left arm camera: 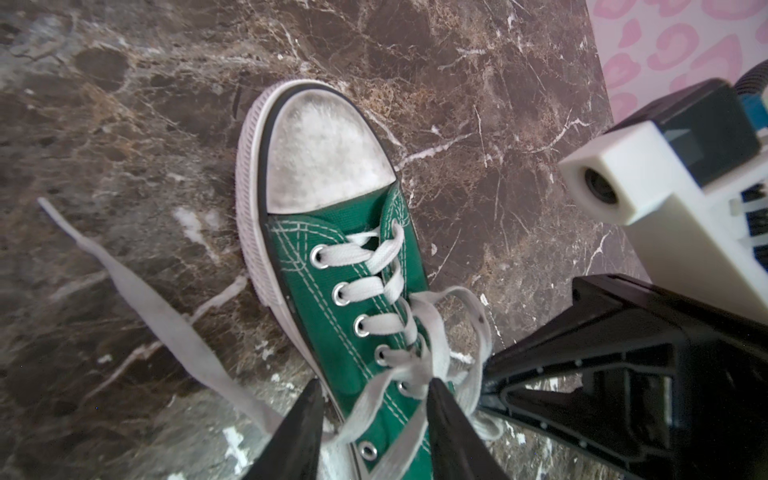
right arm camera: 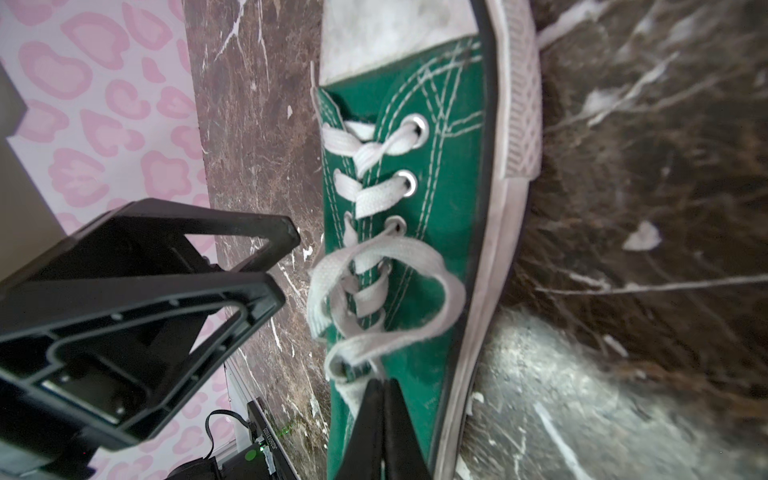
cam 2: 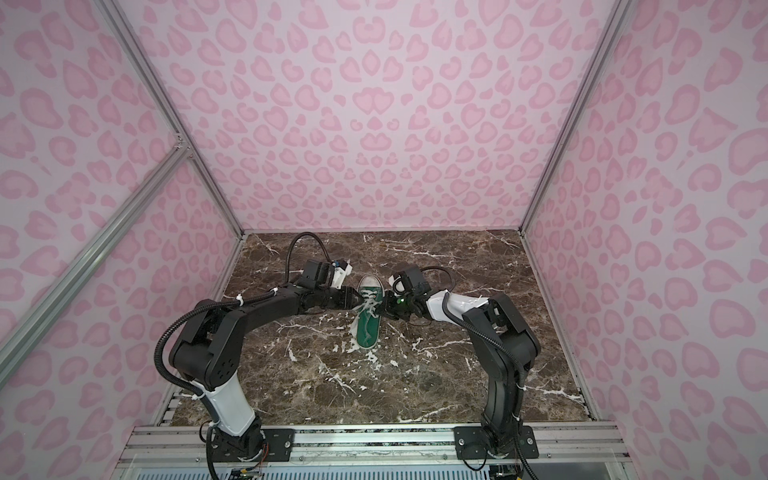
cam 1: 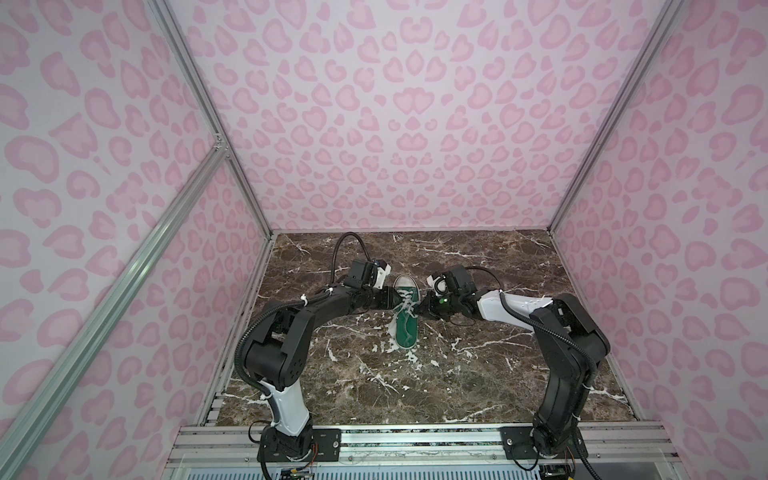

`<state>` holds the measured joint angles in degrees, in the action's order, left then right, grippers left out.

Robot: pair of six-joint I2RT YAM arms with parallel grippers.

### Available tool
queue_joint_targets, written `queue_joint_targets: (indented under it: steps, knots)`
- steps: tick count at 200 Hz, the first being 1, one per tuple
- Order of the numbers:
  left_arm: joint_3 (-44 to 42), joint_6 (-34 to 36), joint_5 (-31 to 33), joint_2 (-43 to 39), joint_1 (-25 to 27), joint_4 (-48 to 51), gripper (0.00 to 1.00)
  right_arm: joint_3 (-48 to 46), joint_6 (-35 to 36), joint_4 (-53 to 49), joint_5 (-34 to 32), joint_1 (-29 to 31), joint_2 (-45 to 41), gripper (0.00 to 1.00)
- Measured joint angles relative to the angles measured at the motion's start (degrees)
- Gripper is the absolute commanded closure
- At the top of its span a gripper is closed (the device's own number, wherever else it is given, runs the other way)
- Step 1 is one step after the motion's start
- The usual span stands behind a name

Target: Tie the shoes

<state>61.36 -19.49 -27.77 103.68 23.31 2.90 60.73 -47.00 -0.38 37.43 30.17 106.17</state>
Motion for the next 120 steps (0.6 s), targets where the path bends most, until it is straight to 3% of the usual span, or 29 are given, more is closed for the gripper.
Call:
queue_joint_targets:
  steps: [120]
  knots:
    - [0.0, 4.5, -0.5, 2.6, -2.0, 1.3, 0.55, -1.9, -0.8, 0.4, -0.1, 0.1, -1.1, 1.0]
